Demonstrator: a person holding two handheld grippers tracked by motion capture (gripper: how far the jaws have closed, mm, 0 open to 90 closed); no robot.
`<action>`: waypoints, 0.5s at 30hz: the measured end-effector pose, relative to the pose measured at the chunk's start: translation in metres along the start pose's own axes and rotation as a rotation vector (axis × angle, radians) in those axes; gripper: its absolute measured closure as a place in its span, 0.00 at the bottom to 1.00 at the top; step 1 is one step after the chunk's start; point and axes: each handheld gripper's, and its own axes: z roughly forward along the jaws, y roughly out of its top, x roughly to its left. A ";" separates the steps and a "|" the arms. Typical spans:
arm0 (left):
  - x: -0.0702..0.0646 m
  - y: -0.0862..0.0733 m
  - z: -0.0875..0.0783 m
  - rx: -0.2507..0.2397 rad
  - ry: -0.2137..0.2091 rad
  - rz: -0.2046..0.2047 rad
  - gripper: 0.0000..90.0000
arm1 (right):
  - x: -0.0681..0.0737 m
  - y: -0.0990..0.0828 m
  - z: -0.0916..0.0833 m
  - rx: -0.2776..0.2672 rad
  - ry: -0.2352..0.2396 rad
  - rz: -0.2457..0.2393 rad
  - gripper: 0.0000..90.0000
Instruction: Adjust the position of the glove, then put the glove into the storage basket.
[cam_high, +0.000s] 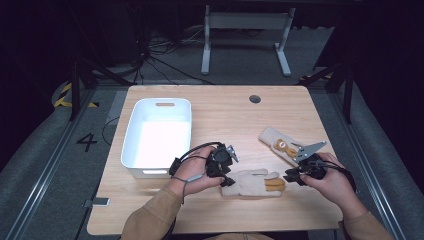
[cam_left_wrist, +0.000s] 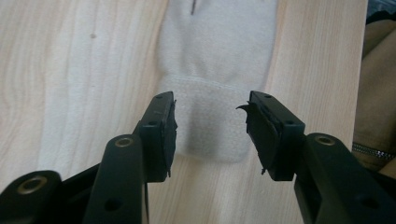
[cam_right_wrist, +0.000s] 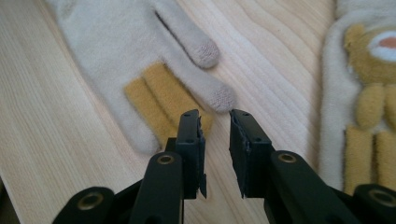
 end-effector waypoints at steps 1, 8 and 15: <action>0.000 -0.001 -0.003 0.003 0.009 -0.011 0.58 | -0.001 0.000 -0.001 -0.012 -0.004 -0.001 0.83; 0.002 -0.006 -0.011 0.001 0.021 -0.057 0.60 | -0.002 0.000 -0.008 -0.049 -0.019 0.020 0.80; 0.006 -0.010 -0.022 -0.030 0.061 -0.104 0.61 | -0.007 -0.001 -0.015 -0.111 -0.053 0.056 0.76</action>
